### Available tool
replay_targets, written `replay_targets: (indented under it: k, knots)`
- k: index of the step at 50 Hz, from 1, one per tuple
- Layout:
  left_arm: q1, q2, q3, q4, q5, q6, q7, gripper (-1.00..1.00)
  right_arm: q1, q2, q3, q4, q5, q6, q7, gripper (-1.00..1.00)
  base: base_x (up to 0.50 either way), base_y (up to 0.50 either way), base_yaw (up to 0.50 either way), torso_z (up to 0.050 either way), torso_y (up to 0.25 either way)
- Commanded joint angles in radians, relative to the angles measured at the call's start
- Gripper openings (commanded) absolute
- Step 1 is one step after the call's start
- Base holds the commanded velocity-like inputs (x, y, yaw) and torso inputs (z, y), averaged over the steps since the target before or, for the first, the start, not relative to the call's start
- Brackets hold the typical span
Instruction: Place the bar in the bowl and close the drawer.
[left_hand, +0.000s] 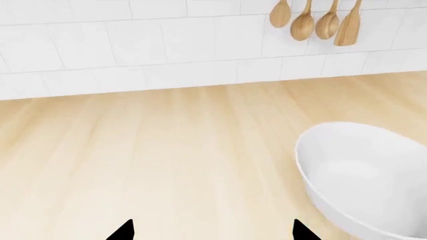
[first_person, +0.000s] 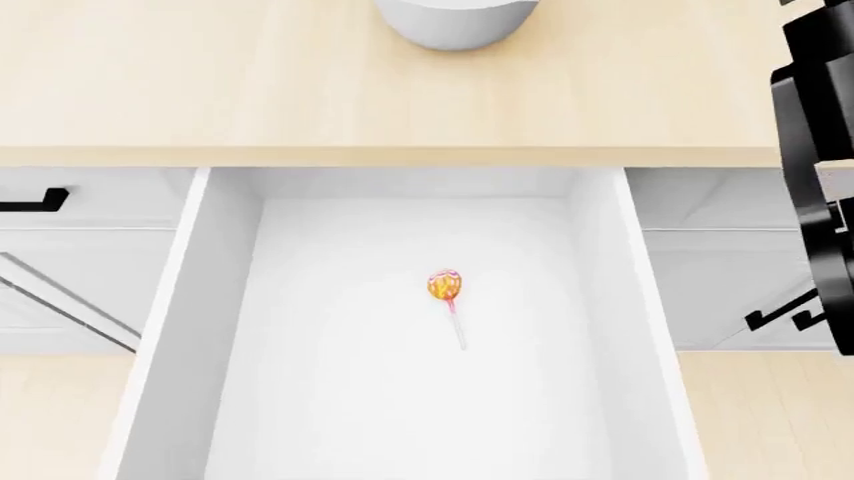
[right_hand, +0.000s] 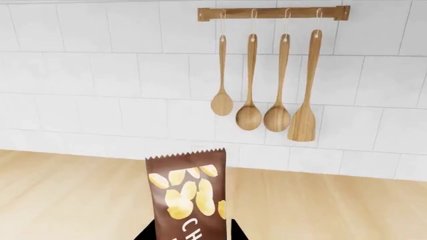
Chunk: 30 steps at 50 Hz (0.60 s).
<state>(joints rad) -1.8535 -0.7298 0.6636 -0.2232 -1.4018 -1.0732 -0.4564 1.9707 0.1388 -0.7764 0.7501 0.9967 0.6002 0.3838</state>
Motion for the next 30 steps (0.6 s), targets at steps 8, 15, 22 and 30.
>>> replay_targets:
  k: [8,15,22,30]
  knots:
    - [-0.031,0.007,0.002,-0.008,-0.002,-0.017,-0.001,1.0,0.084,-0.076,-0.001,0.159,-0.055,-0.073,-0.083,-1.0,0.0,0.0,0.0,0.0,0.0]
    - [-0.033,0.013,0.002,-0.007,-0.004,-0.015,-0.002,1.0,0.125,-0.13,-0.012,0.285,-0.07,-0.129,-0.137,-1.0,0.0,0.0,0.0,0.0,0.0]
    - [-0.035,0.009,-0.006,0.002,-0.018,-0.019,-0.008,1.0,0.158,-0.138,-0.232,0.344,0.151,-0.221,-0.128,-1.0,0.0,0.0,0.0,0.0,0.0]
    - [-0.033,0.001,-0.011,0.016,-0.028,-0.023,-0.013,1.0,0.189,-0.138,-0.513,0.359,0.406,-0.315,-0.105,-1.0,0.0,0.0,0.0,0.0,0.0]
